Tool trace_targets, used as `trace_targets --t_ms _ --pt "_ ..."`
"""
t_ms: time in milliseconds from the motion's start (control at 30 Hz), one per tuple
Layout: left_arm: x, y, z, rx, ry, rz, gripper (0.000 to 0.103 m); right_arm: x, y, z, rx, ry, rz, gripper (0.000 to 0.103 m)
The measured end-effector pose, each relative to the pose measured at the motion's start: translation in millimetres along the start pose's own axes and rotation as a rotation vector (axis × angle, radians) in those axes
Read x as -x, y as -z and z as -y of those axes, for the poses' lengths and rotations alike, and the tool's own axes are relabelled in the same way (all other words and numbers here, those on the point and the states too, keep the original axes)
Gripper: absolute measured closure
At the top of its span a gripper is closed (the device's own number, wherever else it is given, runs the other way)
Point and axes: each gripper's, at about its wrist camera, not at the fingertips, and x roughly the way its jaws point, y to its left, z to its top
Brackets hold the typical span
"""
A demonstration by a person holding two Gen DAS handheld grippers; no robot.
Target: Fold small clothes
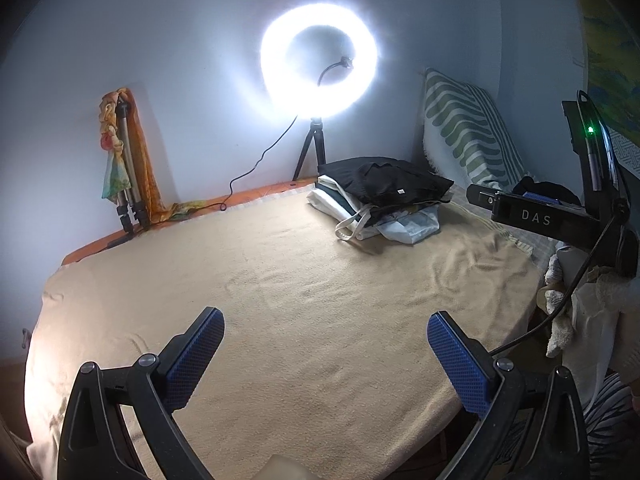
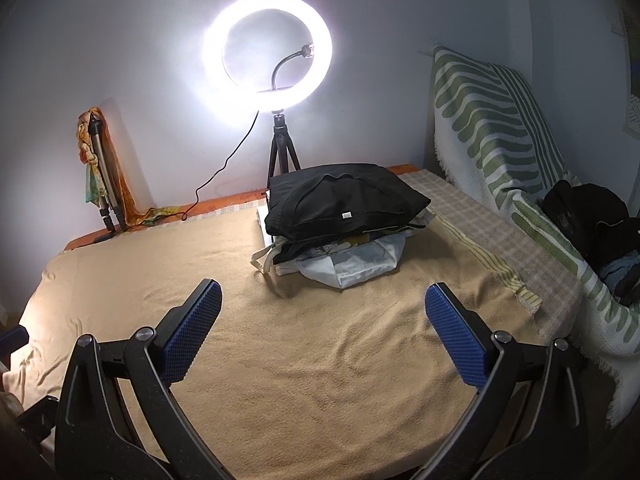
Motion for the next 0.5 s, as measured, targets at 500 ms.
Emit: trace_targets --t_ms 500 --pt "4.1 -1.0 0.3 -0.014 -0.008 0.011 0.0 -1.7 -2.9 2.8 0.002 0.014 0.01 0.0"
